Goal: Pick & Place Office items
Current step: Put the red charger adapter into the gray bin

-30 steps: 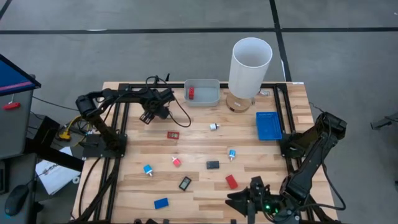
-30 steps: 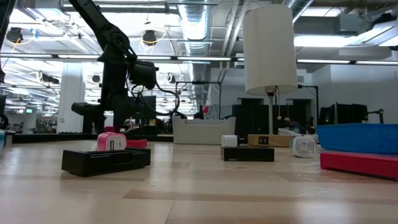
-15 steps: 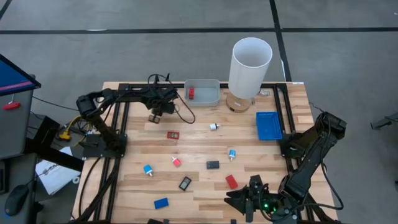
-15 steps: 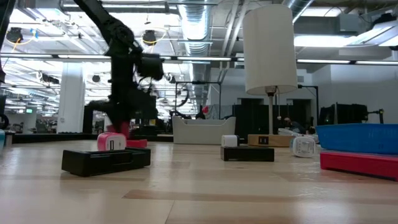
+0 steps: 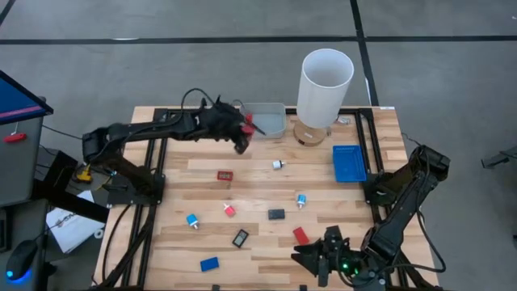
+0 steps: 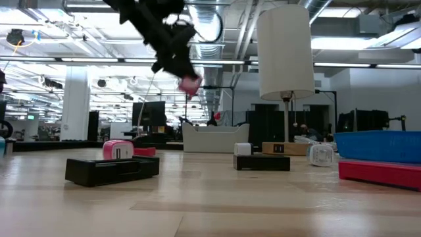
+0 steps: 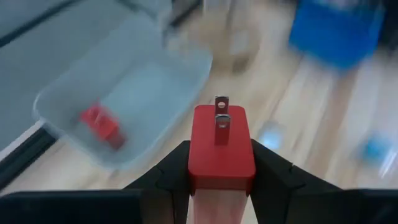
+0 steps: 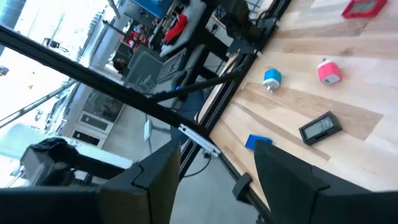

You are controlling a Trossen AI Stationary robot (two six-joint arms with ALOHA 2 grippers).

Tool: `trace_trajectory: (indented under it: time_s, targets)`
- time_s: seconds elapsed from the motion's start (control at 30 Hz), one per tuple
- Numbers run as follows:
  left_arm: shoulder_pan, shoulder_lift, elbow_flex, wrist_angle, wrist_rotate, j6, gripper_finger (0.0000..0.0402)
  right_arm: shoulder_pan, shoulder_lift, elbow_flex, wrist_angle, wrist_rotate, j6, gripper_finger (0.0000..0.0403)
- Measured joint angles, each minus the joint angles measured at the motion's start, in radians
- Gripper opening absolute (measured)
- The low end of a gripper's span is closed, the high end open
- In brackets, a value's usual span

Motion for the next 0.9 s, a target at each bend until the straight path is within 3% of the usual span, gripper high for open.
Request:
trace_trajectory:
  time_s: [0.1,0.3,0.4,0.67,0.9]
  targets:
    - [-0.061,0.003,0.000,0.105,-0.124,-0.165,0.0115,0.000,0.000,0.000,0.003,0.014,-0.009,0.0198]
    - [-0.169,0.095,-0.001,0.261,-0.468,-0.364,0.0115,0.000,0.000,0.000,0.003,0.017,-0.019,0.0198]
    - [-0.179,0.167,-0.001,0.362,-0.540,-0.436,0.0115,0.000,0.000,0.000,0.006,0.022,-0.030,0.0198]
    - [-0.114,0.329,0.022,0.481,-0.621,-0.481,0.0115,0.013,0.000,0.000,0.005,0.026,-0.029,0.0198]
    - [-0.070,0.474,0.189,0.472,-0.623,-0.238,0.0115,0.012,0.000,0.000,0.007,0.029,0.011,0.0198]
